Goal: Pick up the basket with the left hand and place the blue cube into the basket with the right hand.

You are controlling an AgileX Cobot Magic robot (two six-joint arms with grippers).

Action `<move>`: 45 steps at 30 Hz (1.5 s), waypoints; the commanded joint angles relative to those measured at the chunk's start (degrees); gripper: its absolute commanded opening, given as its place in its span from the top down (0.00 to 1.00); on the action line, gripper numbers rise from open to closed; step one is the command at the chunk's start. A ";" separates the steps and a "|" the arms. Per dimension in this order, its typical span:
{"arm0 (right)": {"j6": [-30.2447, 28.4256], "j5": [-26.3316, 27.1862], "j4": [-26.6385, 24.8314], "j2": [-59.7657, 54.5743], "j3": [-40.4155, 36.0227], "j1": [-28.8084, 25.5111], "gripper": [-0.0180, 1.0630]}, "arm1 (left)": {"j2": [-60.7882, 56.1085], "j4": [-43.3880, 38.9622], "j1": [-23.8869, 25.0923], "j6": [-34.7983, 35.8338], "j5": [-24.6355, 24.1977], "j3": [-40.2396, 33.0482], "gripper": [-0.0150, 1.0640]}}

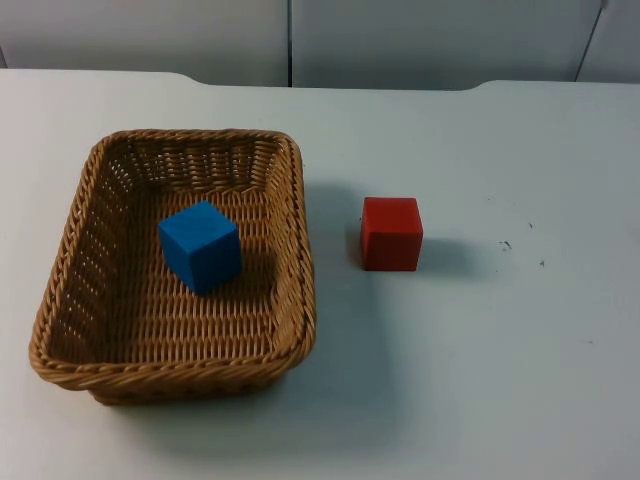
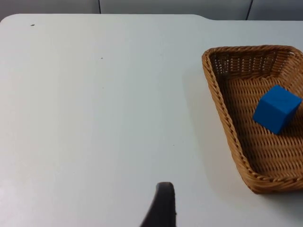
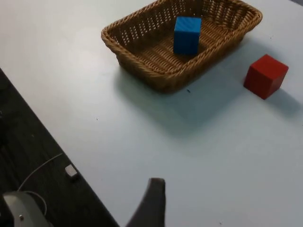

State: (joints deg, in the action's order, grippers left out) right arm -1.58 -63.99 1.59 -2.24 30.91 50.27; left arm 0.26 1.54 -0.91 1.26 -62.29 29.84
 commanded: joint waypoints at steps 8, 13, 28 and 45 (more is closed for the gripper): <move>0.08 -0.44 1.18 2.24 -0.18 0.23 0.25 | -0.26 0.08 -0.42 0.46 0.65 -0.47 0.30; 0.07 1.30 1.30 2.24 -1.22 0.23 0.25 | -0.26 0.08 -0.42 0.25 0.65 -0.47 0.28; 0.07 2.30 1.70 2.24 -1.89 0.23 0.01 | -0.26 0.19 -0.42 0.25 0.65 -0.47 0.01; 0.07 2.30 1.70 2.24 -1.78 0.23 0.01 | -0.26 0.19 -0.42 0.25 0.65 -0.47 0.01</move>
State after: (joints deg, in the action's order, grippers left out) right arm -1.58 -62.47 3.16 -0.27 29.35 50.27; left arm 0.26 1.54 -0.91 1.38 -62.29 29.50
